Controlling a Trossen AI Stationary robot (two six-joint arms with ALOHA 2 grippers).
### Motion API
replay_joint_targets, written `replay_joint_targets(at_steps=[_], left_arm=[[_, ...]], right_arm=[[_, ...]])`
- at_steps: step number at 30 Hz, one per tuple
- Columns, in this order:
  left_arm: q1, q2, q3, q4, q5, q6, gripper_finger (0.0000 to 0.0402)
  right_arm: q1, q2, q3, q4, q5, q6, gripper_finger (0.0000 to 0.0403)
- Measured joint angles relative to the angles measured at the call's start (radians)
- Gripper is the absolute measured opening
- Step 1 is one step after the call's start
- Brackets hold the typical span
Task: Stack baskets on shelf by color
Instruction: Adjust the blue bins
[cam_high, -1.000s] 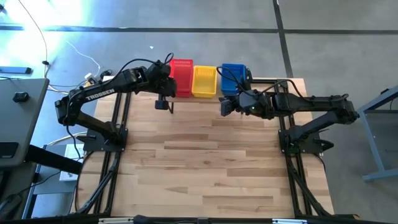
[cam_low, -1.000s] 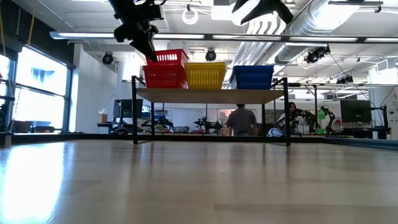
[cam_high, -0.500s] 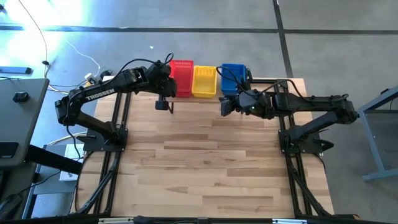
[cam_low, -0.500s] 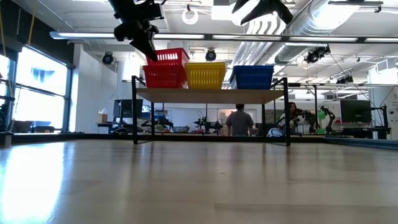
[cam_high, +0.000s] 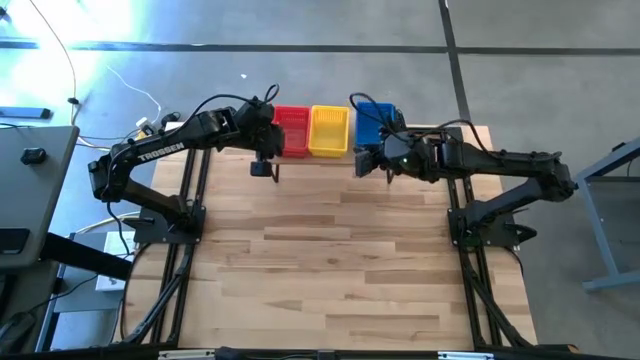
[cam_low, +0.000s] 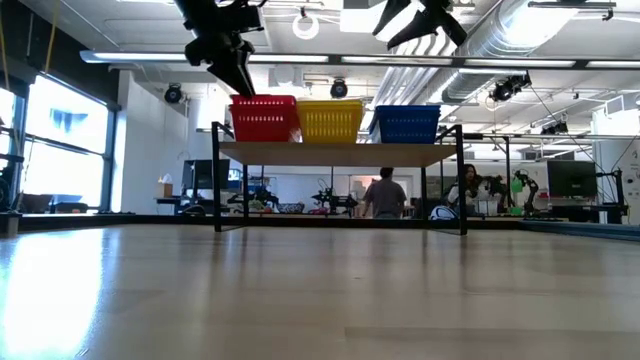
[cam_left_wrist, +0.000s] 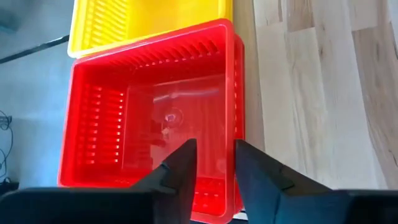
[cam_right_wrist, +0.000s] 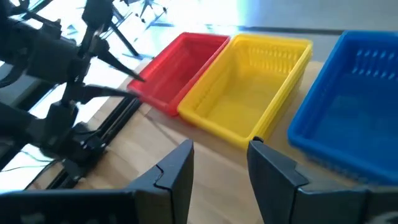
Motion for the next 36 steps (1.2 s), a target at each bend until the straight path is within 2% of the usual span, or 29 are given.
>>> replay_joint_targets(at_steps=[7,11,15,25,31,36], left_arm=[[0.000,0.000,0.000,0.032,0.000,-0.061,0.0139],[-0.003,0.000,0.002,0.059,-0.031,-0.104,0.0154],[-0.006,-0.001,0.035,0.051,-0.072,-0.137,0.0158],[-0.006,-0.001,0.137,0.049,-0.057,-0.231,0.0158],[-0.014,-0.001,0.150,0.216,0.069,-0.359,0.0158],[-0.022,0.007,0.151,0.404,0.077,-0.505,0.0158]], right_arm=[[-0.103,-0.001,0.000,0.018,-0.008,-0.087,0.0135],[-0.179,-0.001,0.000,0.060,-0.080,-0.166,0.0135],[-0.253,-0.002,0.000,0.109,-0.148,-0.246,0.0135],[-0.371,-0.002,0.000,0.219,-0.313,-0.449,0.0135],[-0.425,0.013,0.066,0.165,-0.315,-0.554,0.0135],[-0.470,0.049,0.172,-0.008,-0.308,-0.565,0.0135]])
